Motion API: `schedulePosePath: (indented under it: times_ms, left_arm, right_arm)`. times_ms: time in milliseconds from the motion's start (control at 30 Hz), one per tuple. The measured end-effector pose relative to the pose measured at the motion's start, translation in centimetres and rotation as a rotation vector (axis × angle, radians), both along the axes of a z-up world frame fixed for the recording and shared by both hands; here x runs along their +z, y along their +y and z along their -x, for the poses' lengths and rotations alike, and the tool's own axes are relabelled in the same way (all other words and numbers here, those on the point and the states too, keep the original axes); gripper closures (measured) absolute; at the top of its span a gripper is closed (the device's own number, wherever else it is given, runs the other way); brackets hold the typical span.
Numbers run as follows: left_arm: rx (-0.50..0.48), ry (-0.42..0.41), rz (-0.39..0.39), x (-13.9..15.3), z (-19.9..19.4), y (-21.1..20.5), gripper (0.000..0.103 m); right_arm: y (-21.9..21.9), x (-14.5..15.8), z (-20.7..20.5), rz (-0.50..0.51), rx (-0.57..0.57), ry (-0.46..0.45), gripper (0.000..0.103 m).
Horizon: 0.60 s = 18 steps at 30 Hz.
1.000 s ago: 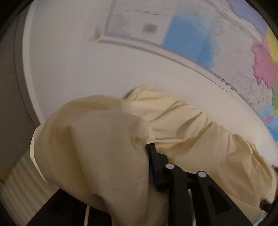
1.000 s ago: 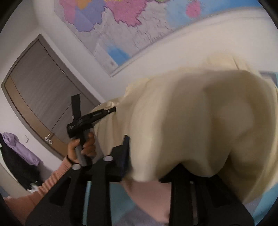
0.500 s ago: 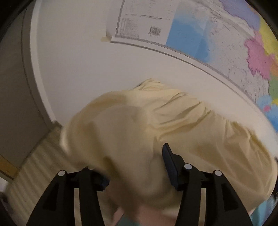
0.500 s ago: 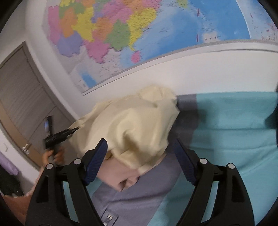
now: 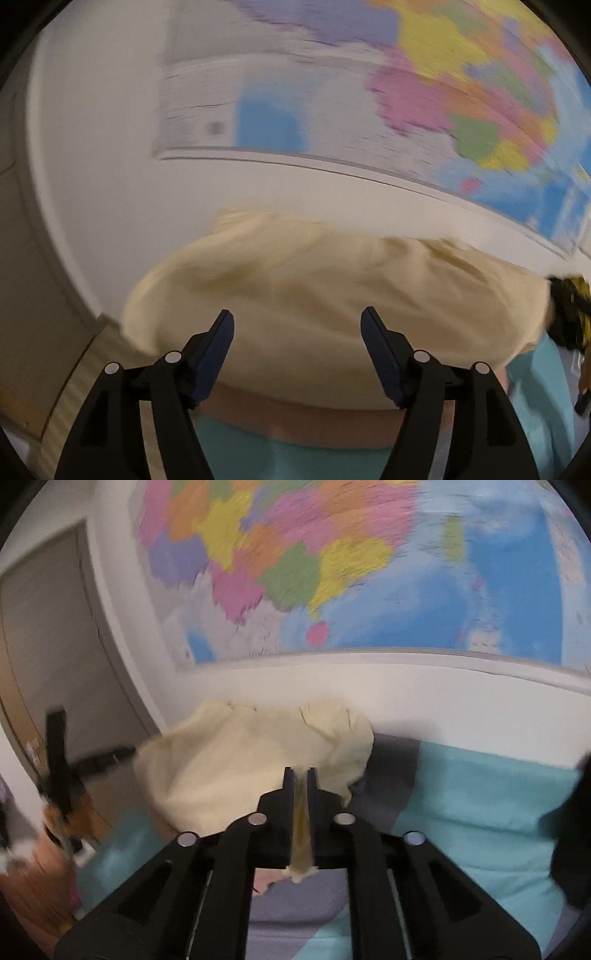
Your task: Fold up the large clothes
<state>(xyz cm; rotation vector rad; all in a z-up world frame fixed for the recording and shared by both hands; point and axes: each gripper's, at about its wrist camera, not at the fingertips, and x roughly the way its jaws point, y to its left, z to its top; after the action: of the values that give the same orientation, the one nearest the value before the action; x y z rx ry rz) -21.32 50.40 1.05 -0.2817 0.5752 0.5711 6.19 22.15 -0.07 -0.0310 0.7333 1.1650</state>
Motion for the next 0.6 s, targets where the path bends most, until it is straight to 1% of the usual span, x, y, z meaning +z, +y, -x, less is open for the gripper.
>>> schedulePosePath:
  times_ms: [33,67,100,133,167,200,233,267,300,333,367,400,433,467,500,567,600]
  left_arm:
    - [-0.037,0.019,-0.010,-0.3,-1.2,-0.9,0.034]
    - [-0.059,0.031,-0.011,-0.5,-2.0,-1.5,0.034]
    - [-0.080,0.040,-0.008,-0.7,-2.9,-2.1,0.034]
    - [-0.109,0.045,-0.005,-0.9,-3.7,-2.6,0.034]
    - [-0.128,0.047,-0.003,-1.0,-4.4,-3.0,0.034]
    - [-0.147,0.053,-0.003,-1.1,-5.1,-3.4,0.034]
    - [-0.165,0.059,-0.002,-1.3,-5.7,-3.5,0.034]
    - [-0.178,0.067,-0.001,-1.5,-6.4,-3.6,0.034]
    - [-0.186,0.084,0.002,-1.9,-7.0,-3.5,0.034]
    - [-0.192,0.104,0.006,-2.4,-7.3,-3.6,0.034]
    - [-0.193,0.125,0.008,-3.0,-7.5,-3.6,0.034]
    - [-0.189,0.137,0.012,-3.5,-7.3,-3.4,0.033]
    - [-0.173,0.152,0.033,-4.3,-7.2,-2.9,0.033]
    - [-0.182,0.154,0.057,-5.0,-7.0,-2.5,0.033]
    - [-0.182,0.160,0.054,-5.4,-6.8,-2.4,0.033]
    - [-0.168,0.175,0.031,-5.6,-6.4,-2.4,0.034]
    - [-0.167,0.183,0.015,-5.6,-6.3,-2.6,0.034]
  right_arm:
    - [-0.3,-0.6,0.1,0.004,0.036,0.039,0.070]
    - [-0.2,-1.1,0.2,0.018,0.038,0.050,0.037]
    - [-0.2,-1.9,0.6,0.049,0.033,0.049,0.028]
    - [0.2,-2.4,0.9,0.072,0.044,0.046,0.025]
    - [0.7,-3.4,1.2,0.109,0.062,0.046,0.025]
    - [1.4,-4.3,1.4,0.142,0.074,0.056,0.027]
    - [2.0,-4.9,1.6,0.152,0.086,0.059,0.044]
    - [2.9,-5.4,1.7,0.162,0.108,0.048,0.071]
    - [3.4,-5.5,2.0,0.180,0.129,0.023,0.082]
    - [3.8,-5.4,1.9,0.202,0.121,-0.018,0.094]
    - [3.6,-4.7,1.2,0.188,0.095,-0.045,0.096]
    - [3.0,-4.1,0.4,0.150,0.071,-0.034,0.096]
    - [2.1,-3.7,-0.5,0.093,0.057,0.006,0.096]
    - [1.2,-3.5,-1.2,0.059,0.047,0.026,0.096]
    - [1.1,-3.8,-1.2,0.083,0.047,0.016,0.096]
    - [1.5,-5.7,-0.4,0.222,0.100,0.003,0.092]
    - [1.7,-6.6,0.2,0.305,0.117,-0.021,0.089]
